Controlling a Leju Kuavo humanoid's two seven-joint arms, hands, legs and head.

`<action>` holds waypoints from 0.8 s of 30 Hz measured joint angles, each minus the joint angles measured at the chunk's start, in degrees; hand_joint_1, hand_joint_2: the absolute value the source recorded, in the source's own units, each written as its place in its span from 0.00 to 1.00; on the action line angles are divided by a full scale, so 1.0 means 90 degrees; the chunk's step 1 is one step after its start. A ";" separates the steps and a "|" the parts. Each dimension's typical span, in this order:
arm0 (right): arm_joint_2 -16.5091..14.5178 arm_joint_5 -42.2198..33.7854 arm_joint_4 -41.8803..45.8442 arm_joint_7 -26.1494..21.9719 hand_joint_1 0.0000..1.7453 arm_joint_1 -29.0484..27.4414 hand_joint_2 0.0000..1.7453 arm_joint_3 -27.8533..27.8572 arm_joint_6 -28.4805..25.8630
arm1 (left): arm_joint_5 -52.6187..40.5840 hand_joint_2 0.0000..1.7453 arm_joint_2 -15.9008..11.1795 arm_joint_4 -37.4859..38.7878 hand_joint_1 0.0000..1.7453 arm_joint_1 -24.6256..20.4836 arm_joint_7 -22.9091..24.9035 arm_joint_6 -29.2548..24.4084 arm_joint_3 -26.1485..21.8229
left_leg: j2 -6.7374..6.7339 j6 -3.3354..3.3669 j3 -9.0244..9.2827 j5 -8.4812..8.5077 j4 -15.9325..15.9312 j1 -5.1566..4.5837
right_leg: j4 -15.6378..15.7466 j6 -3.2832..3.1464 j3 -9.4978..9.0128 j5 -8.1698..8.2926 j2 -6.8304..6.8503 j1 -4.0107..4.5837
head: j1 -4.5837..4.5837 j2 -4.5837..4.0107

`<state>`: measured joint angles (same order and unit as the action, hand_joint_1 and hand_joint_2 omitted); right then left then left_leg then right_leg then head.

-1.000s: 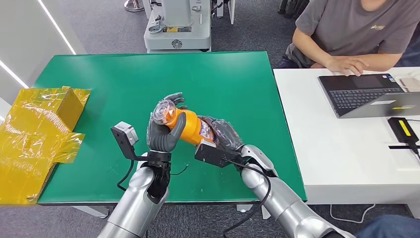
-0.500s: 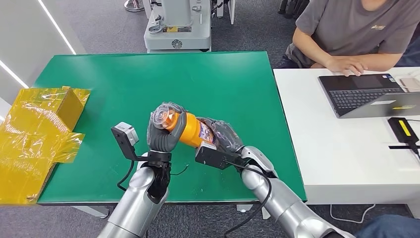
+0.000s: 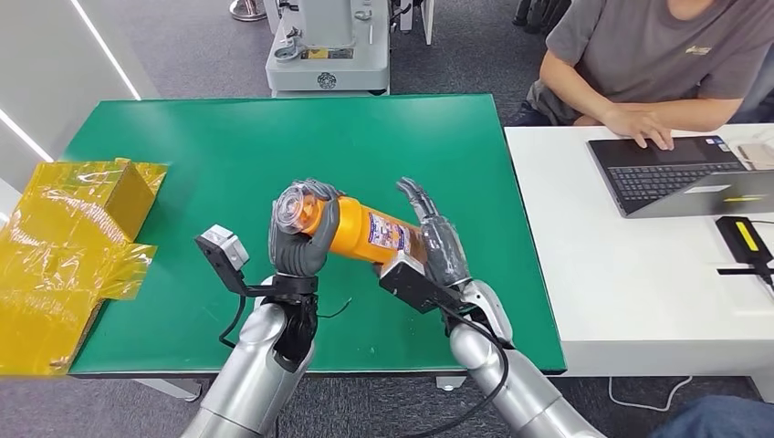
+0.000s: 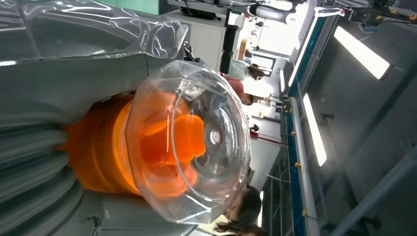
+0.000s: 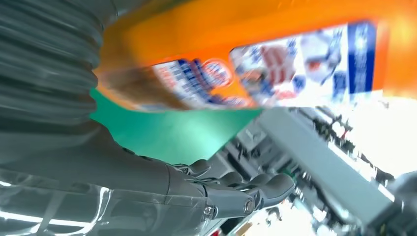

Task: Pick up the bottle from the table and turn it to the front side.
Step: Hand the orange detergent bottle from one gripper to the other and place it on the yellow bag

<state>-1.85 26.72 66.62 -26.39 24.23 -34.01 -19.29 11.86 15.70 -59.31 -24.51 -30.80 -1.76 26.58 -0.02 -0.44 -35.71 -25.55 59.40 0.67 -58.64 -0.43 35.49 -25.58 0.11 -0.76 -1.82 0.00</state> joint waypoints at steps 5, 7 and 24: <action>0.0087 -0.0099 0.0894 -0.0053 0.00 -0.0394 1.00 0.0365 -0.0749 | 0.0011 1.00 -0.0047 -0.0023 1.00 0.0025 0.0018 -0.0135 -0.0018 | -0.0004 0.0000 0.0000 0.0000 0.0000 -0.0002 | 0.0000 0.0001 0.0002 0.0000 -0.0003 -0.0002 | -0.0001 0.0000; 0.0133 -0.0104 0.1141 -0.0053 0.00 -0.0410 1.00 0.0506 -0.0822 | 0.0009 1.00 -0.0085 -0.0023 1.00 0.0097 0.0026 -0.0143 -0.0026 | -0.0008 0.0000 0.0001 0.0000 0.0000 -0.0001 | 0.0000 0.0000 0.0004 0.0001 -0.0008 -0.0001 | -0.0001 0.0000; 0.0102 -0.1193 0.3237 -0.1392 0.00 -0.1961 1.00 0.0877 -0.2148 | -0.0319 1.00 -0.0508 -0.0812 1.00 0.0488 -0.0062 -0.1221 -0.0520 | -0.0002 -0.0008 -0.0001 -0.0011 -0.0005 0.0003 | -0.0002 -0.0004 0.0004 -0.0014 -0.0001 0.0002 | 0.0000 0.0000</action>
<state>-0.93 15.98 95.76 -38.92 6.58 -26.11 -38.62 9.00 11.13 -66.61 -20.12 -31.36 -12.75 21.90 -0.04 -0.51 -35.72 -25.66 59.36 0.70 -58.66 -0.47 35.53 -25.70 0.10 -0.74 -1.82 0.00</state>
